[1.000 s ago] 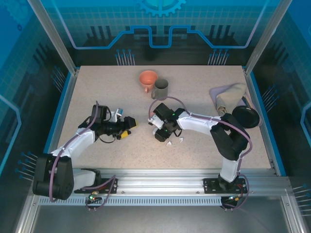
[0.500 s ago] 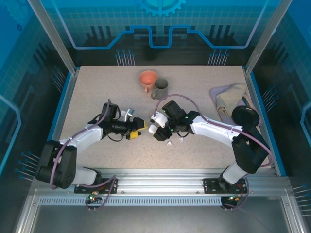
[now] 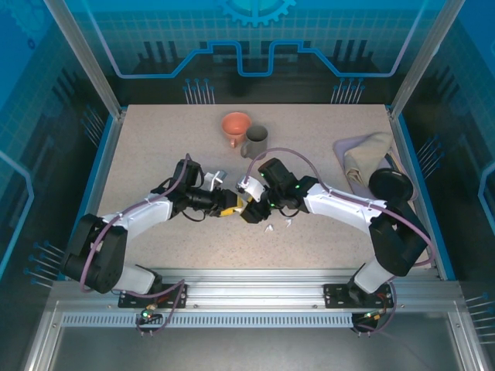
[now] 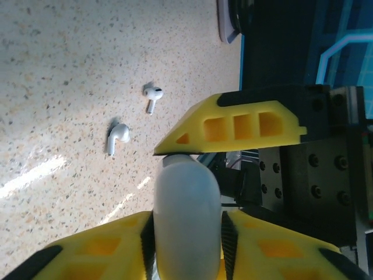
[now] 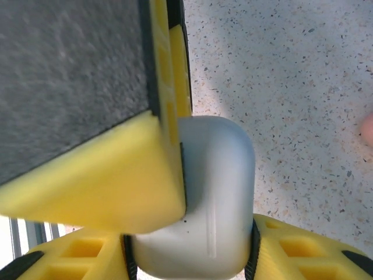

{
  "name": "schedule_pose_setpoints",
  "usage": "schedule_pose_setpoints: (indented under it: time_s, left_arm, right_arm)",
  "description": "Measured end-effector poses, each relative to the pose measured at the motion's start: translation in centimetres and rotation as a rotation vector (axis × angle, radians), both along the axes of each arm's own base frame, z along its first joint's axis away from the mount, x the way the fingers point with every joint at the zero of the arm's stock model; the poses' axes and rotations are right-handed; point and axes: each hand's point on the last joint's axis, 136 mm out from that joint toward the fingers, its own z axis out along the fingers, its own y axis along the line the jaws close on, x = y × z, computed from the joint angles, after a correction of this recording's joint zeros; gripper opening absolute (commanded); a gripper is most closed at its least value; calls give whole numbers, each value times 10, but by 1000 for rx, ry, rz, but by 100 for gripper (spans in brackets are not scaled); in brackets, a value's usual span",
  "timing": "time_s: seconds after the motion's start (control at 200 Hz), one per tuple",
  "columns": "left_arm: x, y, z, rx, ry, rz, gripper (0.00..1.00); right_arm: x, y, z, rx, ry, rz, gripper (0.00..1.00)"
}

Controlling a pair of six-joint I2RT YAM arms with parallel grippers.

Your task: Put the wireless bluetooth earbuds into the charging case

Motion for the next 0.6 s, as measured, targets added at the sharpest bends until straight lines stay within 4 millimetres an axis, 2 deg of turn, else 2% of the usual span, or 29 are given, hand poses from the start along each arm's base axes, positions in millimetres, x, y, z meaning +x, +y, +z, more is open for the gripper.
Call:
schedule_pose_setpoints:
  time_s: [0.165,0.345,0.415,0.52,0.6]
  left_arm:
    - [0,1,-1,13,-8,-2,18]
    - [2,3,7,24,-61,5,10]
    - [3,5,18,27,-123,14,8]
    - [5,9,44,26,-269,31,3]
    - [5,14,66,21,-418,53,3]
  right_arm:
    - [1,-1,0,0,4,-4,53]
    - [6,-7,6,20,4,-30,79]
    - [9,-16,13,39,-10,-54,88]
    - [11,-33,36,93,-49,-98,99]
    - [12,-47,60,155,-91,-133,100]
